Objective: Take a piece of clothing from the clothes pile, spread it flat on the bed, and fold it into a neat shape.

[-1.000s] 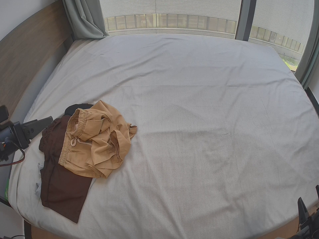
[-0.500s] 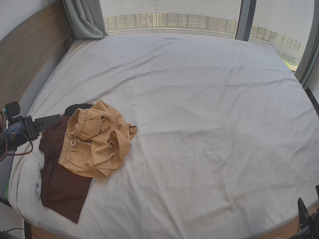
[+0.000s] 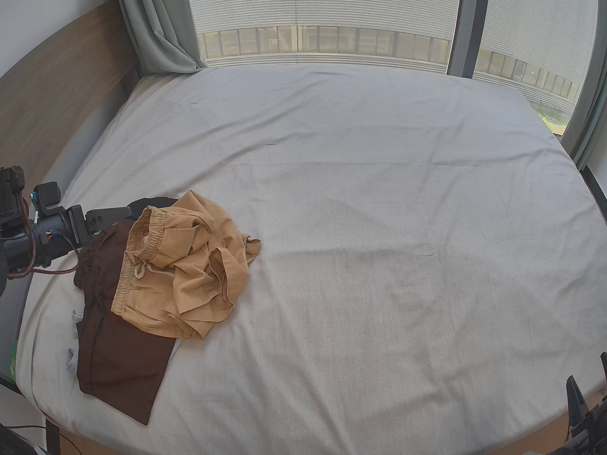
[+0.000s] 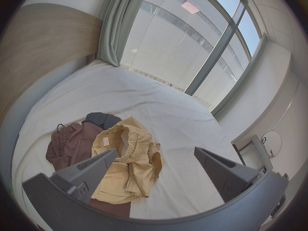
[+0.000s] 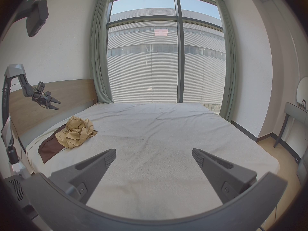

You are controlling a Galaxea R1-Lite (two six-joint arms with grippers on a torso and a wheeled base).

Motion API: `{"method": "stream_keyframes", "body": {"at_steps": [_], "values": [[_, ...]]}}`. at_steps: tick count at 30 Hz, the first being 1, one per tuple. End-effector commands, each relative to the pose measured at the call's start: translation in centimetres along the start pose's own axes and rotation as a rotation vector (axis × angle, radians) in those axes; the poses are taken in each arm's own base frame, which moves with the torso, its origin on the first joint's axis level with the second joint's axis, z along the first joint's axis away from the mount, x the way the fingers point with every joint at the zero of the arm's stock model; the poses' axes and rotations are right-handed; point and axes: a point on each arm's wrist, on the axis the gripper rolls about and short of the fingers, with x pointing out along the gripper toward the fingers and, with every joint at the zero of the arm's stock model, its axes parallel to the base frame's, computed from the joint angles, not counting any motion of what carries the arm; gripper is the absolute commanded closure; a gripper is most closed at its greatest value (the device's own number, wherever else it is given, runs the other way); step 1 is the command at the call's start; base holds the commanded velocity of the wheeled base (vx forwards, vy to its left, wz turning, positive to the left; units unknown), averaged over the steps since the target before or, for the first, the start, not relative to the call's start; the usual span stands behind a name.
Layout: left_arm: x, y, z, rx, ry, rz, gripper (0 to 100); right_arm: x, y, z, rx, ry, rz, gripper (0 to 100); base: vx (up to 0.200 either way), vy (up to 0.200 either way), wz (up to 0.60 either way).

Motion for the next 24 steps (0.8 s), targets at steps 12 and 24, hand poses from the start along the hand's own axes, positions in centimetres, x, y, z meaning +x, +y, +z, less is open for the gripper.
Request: {"method": "stream_keyframes", "body": {"at_steps": [12, 24], "values": [[5.9, 2.3, -0.3, -0.033, 0.083, -0.021, 0, 0.0, 0.0, -0.5, -0.001, 0.000, 0.001, 0, 0.000, 0.000, 0.00], [10.6, 4.2, -1.9, -0.031, 0.111, -0.045, 0, 0.0, 0.0, -0.5, -0.001, 0.000, 0.001, 0, 0.000, 0.000, 0.00]]}}
